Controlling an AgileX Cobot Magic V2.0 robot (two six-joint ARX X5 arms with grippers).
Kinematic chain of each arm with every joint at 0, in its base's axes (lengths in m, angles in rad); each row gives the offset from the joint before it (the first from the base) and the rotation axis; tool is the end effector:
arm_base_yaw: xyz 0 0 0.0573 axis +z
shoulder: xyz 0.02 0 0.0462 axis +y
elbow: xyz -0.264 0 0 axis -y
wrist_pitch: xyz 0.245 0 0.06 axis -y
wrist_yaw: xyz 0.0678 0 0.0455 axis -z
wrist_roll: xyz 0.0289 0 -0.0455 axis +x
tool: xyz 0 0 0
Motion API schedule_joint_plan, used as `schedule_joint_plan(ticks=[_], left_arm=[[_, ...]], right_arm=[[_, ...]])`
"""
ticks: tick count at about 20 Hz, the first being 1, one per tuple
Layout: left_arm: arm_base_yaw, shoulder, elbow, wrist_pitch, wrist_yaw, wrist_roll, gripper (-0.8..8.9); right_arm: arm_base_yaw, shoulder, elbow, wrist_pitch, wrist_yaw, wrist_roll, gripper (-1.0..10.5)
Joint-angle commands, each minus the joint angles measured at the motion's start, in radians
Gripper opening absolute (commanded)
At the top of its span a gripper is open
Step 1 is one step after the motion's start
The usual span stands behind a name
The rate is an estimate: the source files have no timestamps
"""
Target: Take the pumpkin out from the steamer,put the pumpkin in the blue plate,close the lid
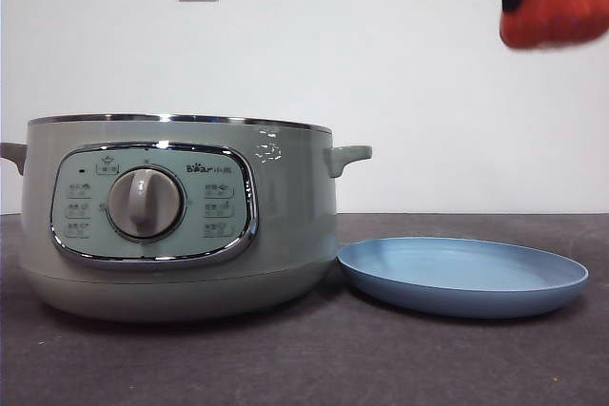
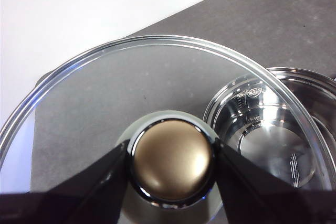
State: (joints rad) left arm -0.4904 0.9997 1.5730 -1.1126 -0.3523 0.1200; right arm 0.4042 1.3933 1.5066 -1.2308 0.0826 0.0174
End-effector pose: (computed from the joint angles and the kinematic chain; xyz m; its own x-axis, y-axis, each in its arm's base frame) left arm 0.1212 -0.0534 0.4602 0.8730 -0.0749 -0.4820 0.2338 0.9315 0.2786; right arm 0.2329 0.0970 0.3638 0.4337 0.0958 -0.8959 -0.3443 0.9365 -0.0665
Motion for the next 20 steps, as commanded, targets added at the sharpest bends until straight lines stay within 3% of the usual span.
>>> schedule_joint_plan(ticks=[1,5,7,10,20], left_arm=[[-0.002,-0.009,0.019,0.050,-0.006,0.004,-0.09],[-0.002,-0.009,0.019,0.050,-0.006,0.003,-0.09],[-0.002,-0.009,0.019,0.050,-0.006,0.003,-0.09],[-0.002,-0.009,0.019,0.050,-0.005,0.003,-0.09],[-0.002,-0.009,0.019,0.050,-0.005,0.003,-0.09]], right_arm=[[0.002,-0.029,-0.144,0.100,-0.004,0.045,-0.1],[0.024,-0.013,-0.311,0.313,-0.010,0.065,-0.1],[0.029,0.015,-0.353,0.396,-0.057,0.064,-0.1],[0.032,0.080,-0.356,0.463,-0.108,0.063,0.0],[0.037,0.320,-0.356,0.550,-0.109,0.060,0.2]])
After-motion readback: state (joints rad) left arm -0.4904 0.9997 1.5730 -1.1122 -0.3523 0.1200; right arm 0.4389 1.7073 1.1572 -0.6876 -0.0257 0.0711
